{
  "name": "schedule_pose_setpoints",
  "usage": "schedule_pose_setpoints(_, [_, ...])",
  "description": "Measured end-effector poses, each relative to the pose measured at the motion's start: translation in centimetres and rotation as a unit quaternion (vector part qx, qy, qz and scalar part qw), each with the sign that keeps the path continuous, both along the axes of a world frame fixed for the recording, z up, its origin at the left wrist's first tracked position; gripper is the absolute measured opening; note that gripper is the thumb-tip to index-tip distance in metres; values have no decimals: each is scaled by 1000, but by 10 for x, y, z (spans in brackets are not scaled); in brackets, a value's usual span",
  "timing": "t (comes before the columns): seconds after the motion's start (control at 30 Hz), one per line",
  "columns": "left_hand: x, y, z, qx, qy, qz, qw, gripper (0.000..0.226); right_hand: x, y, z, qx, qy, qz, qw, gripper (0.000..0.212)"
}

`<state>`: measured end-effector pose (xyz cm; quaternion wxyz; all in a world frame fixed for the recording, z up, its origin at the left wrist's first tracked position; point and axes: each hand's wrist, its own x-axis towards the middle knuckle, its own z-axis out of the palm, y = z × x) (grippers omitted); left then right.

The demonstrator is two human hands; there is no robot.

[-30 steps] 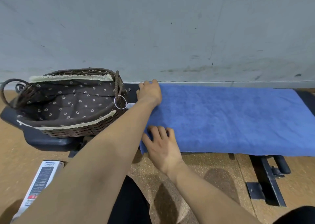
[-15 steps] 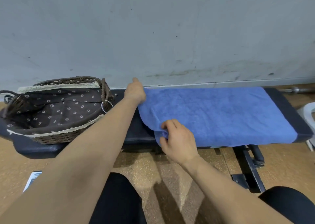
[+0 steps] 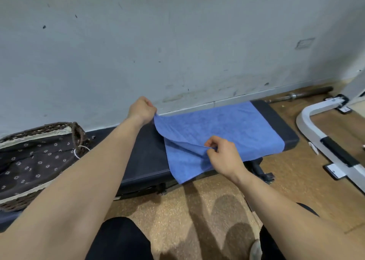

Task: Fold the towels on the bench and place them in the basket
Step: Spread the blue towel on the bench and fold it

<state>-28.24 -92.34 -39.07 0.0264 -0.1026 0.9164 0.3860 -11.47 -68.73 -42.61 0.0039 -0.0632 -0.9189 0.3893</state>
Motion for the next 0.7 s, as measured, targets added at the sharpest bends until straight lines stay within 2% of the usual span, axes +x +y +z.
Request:
schedule_pose_setpoints(0.17, [-18, 64, 14, 108, 48, -10, 993, 18, 0, 51, 5, -68, 19, -56, 996, 16])
schedule_pose_setpoints(0.23, [-25, 94, 19, 122, 67, -15, 990, 17, -2, 74, 2, -81, 22, -88, 993, 13])
schedule_pose_setpoints(0.43, [-42, 183, 16, 84, 110, -89, 986, 35, -9, 138, -7, -127, 46, -194, 972, 16])
schedule_pose_setpoints(0.5, [-49, 208, 9, 81, 138, -102, 982, 31, -11, 157, -10, -153, 47, -230, 960, 18])
schedule_pose_setpoints(0.6, [-65, 243, 0, 59, 203, -118, 970, 9, -15, 183, -15, -175, 56, -273, 944, 20])
schedule_pose_setpoints(0.7, [-83, 279, -13, 46, 230, -152, 960, 9, -19, 208, -23, -164, 55, -316, 933, 19])
